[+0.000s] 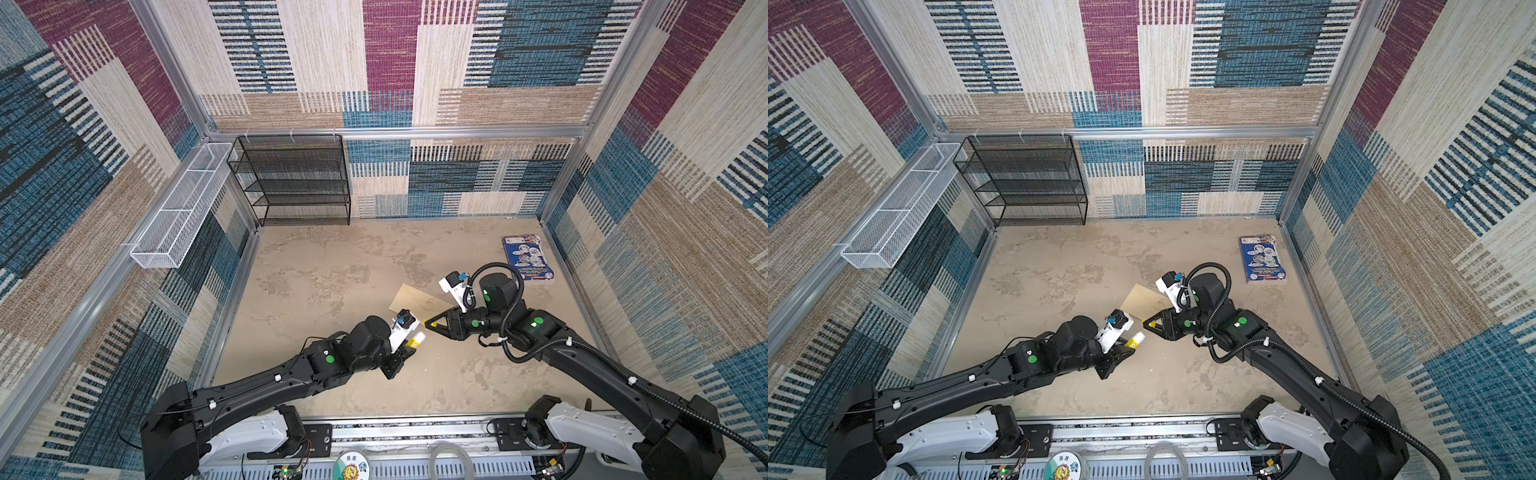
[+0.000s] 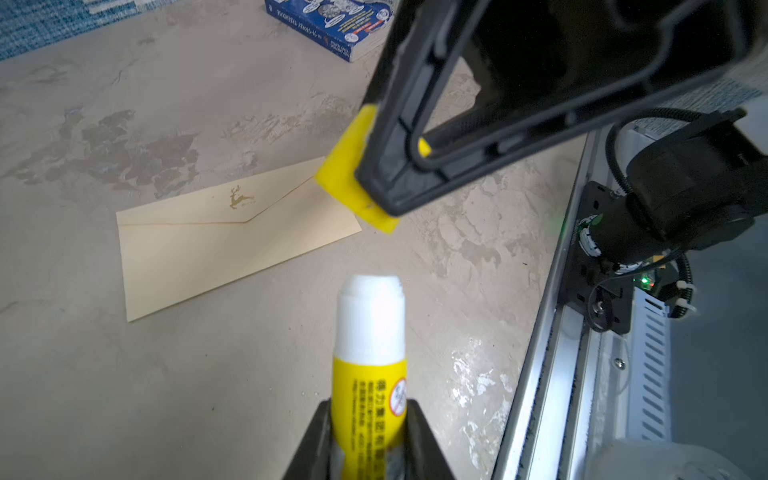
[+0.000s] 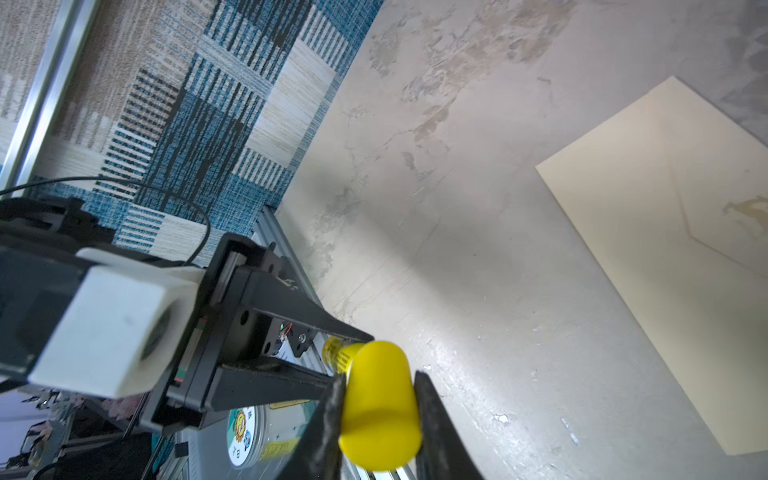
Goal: Place the letter into the envelope and seal it
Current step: 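Lift the yellow cap with the right gripper onto the glue stick's white tip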
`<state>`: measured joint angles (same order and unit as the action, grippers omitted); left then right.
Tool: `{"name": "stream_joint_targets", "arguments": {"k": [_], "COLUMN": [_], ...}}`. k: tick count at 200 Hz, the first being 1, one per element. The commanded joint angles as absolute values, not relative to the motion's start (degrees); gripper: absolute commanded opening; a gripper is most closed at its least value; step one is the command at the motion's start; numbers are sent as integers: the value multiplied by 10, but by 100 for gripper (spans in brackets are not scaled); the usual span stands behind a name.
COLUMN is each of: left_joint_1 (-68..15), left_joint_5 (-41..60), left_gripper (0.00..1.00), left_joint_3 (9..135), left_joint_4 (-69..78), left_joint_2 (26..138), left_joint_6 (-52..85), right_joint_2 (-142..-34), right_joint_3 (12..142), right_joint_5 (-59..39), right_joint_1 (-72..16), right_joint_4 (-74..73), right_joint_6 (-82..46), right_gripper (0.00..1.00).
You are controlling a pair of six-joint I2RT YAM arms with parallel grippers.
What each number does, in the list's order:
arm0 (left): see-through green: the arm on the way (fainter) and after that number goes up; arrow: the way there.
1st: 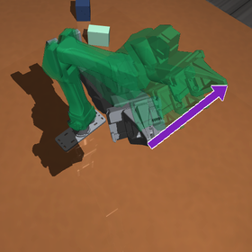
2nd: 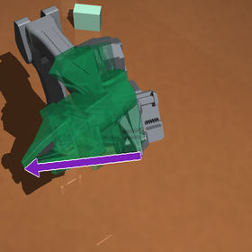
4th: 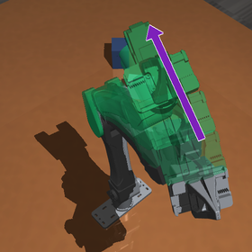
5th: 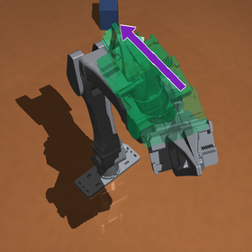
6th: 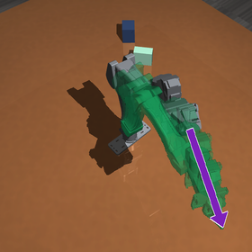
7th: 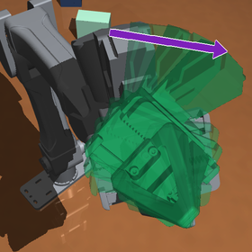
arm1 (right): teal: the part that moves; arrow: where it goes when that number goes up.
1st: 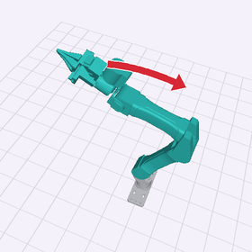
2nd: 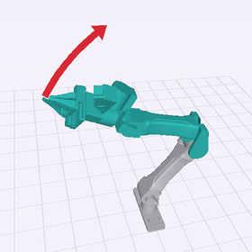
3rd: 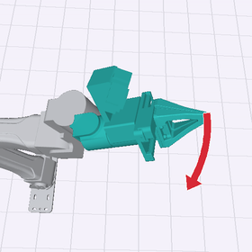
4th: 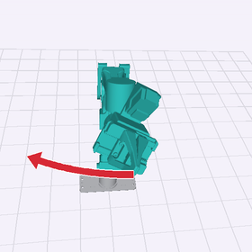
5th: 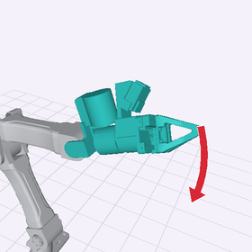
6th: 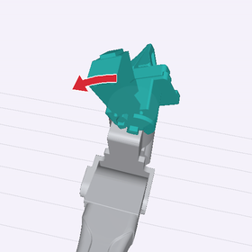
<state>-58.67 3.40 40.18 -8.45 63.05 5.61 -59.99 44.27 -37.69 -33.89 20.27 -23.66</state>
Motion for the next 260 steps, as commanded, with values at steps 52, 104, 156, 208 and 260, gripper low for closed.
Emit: {"name": "stream_joint_targets", "arguments": {"k": [52, 104, 156, 208, 260], "left_joint_1": [-586, -586, -586, -586, -586], "left_joint_5": [18, 5, 30, 39, 47], "left_gripper": [0, 0, 0, 0, 0], "left_joint_3": [411, 413, 409, 409, 407], "left_joint_4": [-79, -83, -72, -69, -62], "left_joint_2": [639, 634, 632, 640, 640], "left_joint_6": [20, 17, 16, 16, 15], "right_joint_2": [-568, -565, -568, -571, -575], "right_joint_3": [428, 414, 397, 388, 373], "right_joint_5": [-404, -395, -405, -418, -428], "right_joint_1": [-336, -336, -336, -334, -334], "right_joint_4": [193, 199, 174, 147, 134], "right_joint_6": [-245, -250, -257, -263, -265], "right_gripper": [28, 28, 28, 28, 28]}}
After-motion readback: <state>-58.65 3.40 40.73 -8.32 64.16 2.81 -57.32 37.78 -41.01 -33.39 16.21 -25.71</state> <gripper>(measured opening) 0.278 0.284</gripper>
